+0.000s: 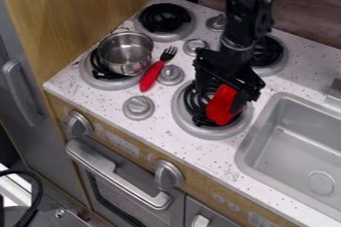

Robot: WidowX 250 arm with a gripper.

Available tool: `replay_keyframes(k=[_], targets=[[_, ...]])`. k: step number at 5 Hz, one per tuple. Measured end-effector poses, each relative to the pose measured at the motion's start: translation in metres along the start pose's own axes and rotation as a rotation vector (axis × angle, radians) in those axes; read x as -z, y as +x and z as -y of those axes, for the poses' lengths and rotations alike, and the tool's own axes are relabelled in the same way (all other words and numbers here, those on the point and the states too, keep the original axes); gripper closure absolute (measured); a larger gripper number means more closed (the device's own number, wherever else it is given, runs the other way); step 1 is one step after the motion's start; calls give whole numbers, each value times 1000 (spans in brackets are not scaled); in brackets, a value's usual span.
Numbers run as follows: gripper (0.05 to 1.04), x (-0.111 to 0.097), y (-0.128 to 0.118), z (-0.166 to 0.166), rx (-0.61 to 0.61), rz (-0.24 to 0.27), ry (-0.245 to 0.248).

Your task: Move the red object to the upper middle side of the stove

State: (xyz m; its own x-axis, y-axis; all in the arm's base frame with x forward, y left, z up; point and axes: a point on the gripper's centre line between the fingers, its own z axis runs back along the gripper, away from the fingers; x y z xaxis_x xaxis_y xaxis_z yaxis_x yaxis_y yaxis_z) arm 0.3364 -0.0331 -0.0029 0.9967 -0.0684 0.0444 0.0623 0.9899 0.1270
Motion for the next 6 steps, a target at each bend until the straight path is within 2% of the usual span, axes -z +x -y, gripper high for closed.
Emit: replay_keyframes(k=[1,2,3,4,5,6], targets=[[85,13,10,-5,-45,-45,56],[85,25,13,-8,-79,-76,66],[134,37,7,-8,-105,-135,56],[327,38,5,-8,-115,-136,54],[332,36,4,-8,-109,-92,25],[332,20,29,-12,-61,111,13]])
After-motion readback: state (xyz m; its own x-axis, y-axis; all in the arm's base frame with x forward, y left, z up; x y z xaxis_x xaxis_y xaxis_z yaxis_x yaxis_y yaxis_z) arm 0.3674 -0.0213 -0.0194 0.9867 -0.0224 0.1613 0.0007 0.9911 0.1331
